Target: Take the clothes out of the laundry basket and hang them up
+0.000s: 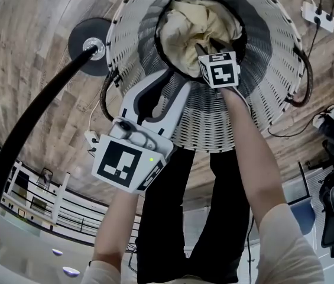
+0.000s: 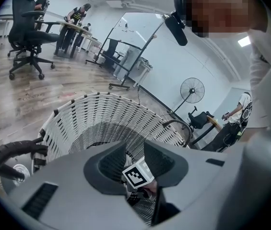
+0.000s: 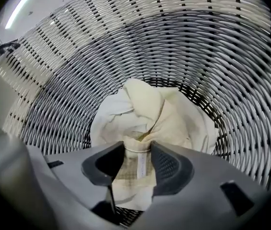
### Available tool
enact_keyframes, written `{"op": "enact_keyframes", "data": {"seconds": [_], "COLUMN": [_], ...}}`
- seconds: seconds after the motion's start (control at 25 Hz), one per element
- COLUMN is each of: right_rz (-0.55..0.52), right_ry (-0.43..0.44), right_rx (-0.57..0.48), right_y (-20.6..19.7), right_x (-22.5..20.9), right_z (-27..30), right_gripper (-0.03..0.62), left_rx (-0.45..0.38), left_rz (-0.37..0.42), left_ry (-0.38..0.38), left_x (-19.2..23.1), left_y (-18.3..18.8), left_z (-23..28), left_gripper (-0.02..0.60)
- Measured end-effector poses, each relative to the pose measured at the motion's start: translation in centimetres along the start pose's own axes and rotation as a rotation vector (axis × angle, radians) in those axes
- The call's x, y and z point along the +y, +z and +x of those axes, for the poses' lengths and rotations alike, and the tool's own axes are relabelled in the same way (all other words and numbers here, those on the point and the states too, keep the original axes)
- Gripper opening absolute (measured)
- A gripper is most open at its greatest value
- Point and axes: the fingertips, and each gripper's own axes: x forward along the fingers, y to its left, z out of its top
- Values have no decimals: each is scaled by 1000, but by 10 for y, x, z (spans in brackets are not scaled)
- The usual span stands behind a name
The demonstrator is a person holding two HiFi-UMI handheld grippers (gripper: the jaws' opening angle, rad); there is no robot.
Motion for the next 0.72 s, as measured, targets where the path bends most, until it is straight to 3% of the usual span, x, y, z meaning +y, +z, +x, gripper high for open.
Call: {"op": "enact_keyframes", "data": {"seconds": [0.2,0.72], "right_rz": [-17,-7], "right_ry": [-6,-28], "right_rx": [12,20], "right_y": [-1,10], "right_x": [-1,2], "right_z": [-4,-53], "right_gripper": [103,78], "left_rx": [0,-11], "left_rz": [6,5], "left_ry": [1,5], "left_x": [-1,-22], "left_y": [2,17], "left_z": [-2,-17], "left_gripper": [126,124]}}
